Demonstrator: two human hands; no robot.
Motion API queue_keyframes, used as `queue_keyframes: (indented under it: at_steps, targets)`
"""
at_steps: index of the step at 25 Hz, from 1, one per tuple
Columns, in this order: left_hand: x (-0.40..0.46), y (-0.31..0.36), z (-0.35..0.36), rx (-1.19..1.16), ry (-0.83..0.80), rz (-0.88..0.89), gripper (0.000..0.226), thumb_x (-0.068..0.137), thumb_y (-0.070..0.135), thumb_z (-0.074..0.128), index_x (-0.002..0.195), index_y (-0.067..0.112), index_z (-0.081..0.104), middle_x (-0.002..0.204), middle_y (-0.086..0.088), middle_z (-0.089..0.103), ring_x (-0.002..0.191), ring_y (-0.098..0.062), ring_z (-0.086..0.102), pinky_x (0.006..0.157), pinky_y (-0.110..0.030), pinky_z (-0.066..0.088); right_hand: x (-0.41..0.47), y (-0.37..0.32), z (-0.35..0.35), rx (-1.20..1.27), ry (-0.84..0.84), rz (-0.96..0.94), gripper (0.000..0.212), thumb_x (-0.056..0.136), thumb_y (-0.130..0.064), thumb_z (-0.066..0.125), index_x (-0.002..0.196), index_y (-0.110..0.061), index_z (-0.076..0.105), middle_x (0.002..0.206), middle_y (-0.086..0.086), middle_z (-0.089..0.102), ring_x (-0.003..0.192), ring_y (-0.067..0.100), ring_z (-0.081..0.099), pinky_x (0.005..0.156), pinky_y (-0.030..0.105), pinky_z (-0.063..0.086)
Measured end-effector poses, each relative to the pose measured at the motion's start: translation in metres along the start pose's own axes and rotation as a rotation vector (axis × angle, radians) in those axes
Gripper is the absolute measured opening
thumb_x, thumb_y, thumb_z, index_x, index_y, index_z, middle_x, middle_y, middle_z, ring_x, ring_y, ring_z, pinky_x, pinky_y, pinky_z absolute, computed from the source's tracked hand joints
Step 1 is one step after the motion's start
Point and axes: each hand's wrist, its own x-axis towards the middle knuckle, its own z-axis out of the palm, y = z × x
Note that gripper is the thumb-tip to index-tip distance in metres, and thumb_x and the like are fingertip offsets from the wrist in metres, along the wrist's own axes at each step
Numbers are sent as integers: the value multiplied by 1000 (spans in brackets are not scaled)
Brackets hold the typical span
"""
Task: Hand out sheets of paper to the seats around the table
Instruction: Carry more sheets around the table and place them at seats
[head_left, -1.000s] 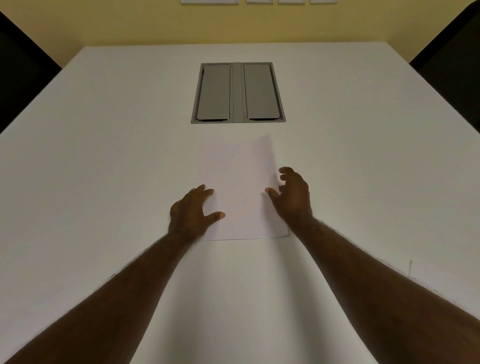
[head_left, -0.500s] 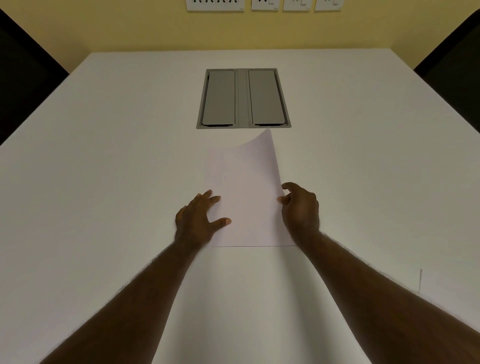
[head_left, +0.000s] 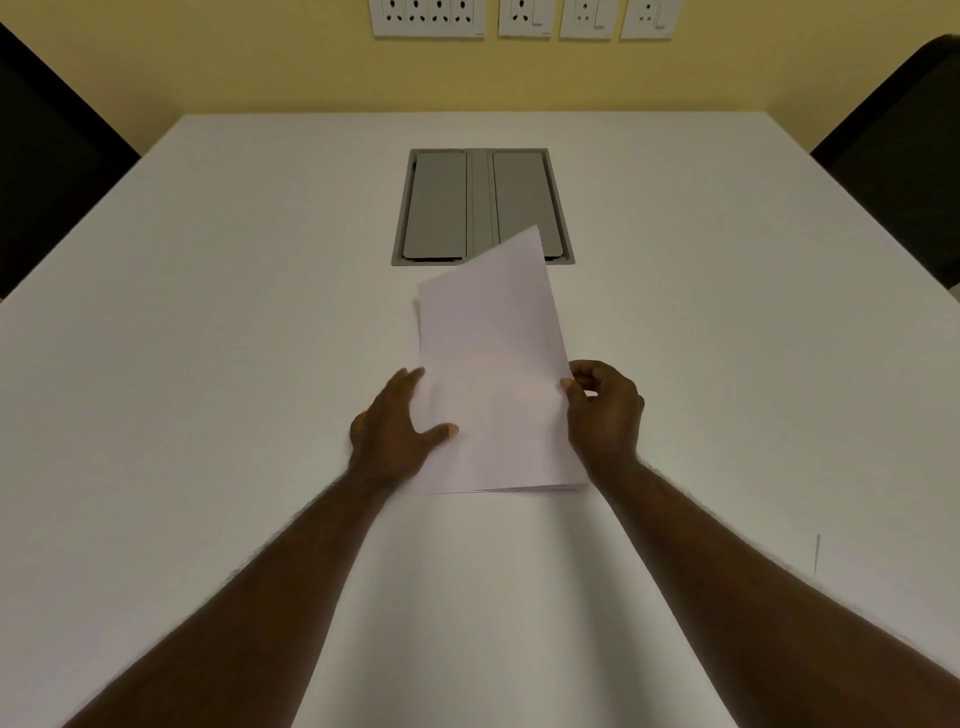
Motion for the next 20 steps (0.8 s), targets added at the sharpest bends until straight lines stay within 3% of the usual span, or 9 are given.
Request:
queue_keyframes:
  at_steps: [3, 7, 11, 13, 16, 20]
  targets:
    - [-3, 27, -29, -364, 103, -77, 83, 81, 42, 70, 148, 22, 25, 154, -3, 34, 136, -23, 40, 109, -40, 35, -4, -23, -24, 248, 11, 69, 15, 83, -9, 68, 92, -21, 71, 78, -9, 69, 76, 12, 66, 74, 27, 51]
    - [-16, 74, -81, -650, 119, -167, 72, 89, 39, 62, 148, 26, 23, 137, -1, 49, 115, -20, 54, 92, -32, 43, -17, -60, -64, 479, -22, 98, 15, 84, -7, 69, 97, -16, 72, 81, 0, 72, 77, 15, 67, 79, 35, 56]
    - [-46, 116, -138, -787, 161, -85, 39, 92, 26, 60, 129, 19, 54, 105, -11, 70, 88, -31, 63, 84, -48, 51, -38, -98, -106, 616, -54, 89, 16, 85, -7, 69, 98, -16, 72, 87, 2, 75, 78, 17, 68, 79, 34, 57]
    - [-69, 134, -160, -783, 174, -47, 29, 91, 19, 59, 120, 15, 62, 105, -15, 72, 94, -37, 66, 91, -56, 49, -48, -114, -127, 626, -53, 71, 16, 85, -8, 70, 98, -17, 72, 87, 1, 75, 76, 15, 67, 77, 32, 56]
    - [-106, 157, -187, -791, 215, -25, 29, 91, 15, 59, 120, 10, 61, 109, -13, 71, 104, -35, 66, 95, -55, 49, -64, -141, -158, 628, -64, 31, 16, 84, -11, 71, 93, -24, 71, 81, 2, 72, 71, 12, 65, 74, 30, 54]
    - [-161, 184, -219, -818, 242, 39, 22, 92, 12, 59, 113, 11, 63, 105, -11, 73, 92, -26, 69, 90, -47, 54, -95, -179, -206, 610, -91, -17, 15, 84, -11, 71, 98, -19, 71, 94, 14, 74, 77, 17, 67, 79, 37, 55]
